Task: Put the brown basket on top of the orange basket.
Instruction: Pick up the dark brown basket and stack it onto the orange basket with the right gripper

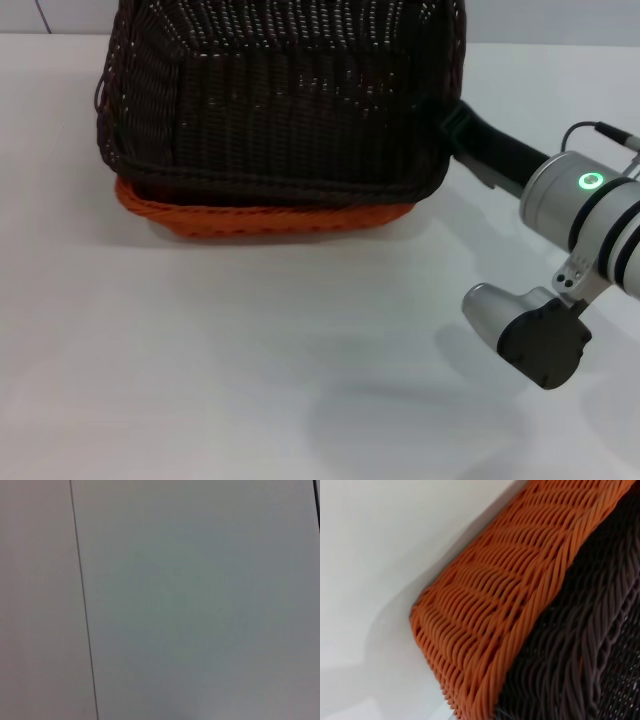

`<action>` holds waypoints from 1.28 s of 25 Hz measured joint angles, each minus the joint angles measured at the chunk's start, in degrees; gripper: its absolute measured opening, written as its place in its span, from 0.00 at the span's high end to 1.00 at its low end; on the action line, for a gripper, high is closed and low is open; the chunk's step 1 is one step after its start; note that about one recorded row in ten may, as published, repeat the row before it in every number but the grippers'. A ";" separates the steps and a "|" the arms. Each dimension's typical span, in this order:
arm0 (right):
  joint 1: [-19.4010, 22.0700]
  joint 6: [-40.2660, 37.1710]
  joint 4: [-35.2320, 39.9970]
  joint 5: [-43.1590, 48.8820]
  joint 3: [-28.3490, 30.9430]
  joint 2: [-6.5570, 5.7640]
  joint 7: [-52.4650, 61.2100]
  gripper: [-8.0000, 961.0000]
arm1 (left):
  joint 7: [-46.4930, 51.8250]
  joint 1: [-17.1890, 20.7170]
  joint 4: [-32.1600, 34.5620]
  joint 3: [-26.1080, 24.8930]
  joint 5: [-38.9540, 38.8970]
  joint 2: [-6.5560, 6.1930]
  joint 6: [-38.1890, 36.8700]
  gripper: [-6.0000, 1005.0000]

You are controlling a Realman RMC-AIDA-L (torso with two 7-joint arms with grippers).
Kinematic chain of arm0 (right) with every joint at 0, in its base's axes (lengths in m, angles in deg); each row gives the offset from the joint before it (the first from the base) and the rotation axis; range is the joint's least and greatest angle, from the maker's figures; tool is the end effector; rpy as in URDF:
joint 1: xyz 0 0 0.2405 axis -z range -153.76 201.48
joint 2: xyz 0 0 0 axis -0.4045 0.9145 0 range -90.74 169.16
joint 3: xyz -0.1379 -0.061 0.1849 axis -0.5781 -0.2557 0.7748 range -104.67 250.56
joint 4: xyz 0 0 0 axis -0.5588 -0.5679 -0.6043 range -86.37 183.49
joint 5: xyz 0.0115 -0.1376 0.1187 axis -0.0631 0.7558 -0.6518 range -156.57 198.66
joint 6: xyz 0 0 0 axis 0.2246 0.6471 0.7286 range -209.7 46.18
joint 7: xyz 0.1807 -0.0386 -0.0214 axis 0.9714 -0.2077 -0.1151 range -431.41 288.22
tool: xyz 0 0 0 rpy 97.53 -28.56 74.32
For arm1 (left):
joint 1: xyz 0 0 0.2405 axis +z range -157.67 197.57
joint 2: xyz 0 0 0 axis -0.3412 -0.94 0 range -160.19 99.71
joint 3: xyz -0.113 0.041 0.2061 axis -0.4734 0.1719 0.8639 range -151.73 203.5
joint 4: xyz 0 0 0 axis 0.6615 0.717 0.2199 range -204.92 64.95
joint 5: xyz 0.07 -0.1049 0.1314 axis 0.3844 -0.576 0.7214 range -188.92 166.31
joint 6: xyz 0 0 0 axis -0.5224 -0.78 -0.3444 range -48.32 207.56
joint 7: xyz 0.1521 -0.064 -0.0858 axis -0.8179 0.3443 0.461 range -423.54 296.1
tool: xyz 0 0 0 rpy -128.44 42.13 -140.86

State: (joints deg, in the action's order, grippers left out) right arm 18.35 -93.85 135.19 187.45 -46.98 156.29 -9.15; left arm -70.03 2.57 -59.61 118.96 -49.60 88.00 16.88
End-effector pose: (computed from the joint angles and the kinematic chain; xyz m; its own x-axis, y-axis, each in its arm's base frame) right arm 0.1490 0.3242 -0.0625 0.1002 0.5908 0.8006 0.9914 0.0088 -0.1306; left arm -0.3898 0.3117 0.0961 0.7936 0.0337 0.6075 0.5479 0.3946 -0.7376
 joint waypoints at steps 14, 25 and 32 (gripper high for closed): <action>3.06 -4.63 5.58 -1.60 -2.17 -0.10 0.59 0.45 | -0.02 -0.09 -0.02 -0.26 0.40 -0.21 1.00 0.19; 6.77 0.68 5.85 -1.90 -3.86 -0.85 1.54 0.45 | -0.18 -1.41 0.09 -0.27 0.50 -0.29 3.30 0.19; 7.81 4.60 6.23 -3.92 -5.03 -1.96 1.81 0.45 | -0.09 -1.78 0.13 -0.43 0.09 -0.29 4.04 0.19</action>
State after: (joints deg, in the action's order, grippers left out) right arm 26.16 -89.25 141.42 183.53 -52.00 154.34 -7.34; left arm -70.12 0.79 -59.48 118.53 -49.51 87.70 20.92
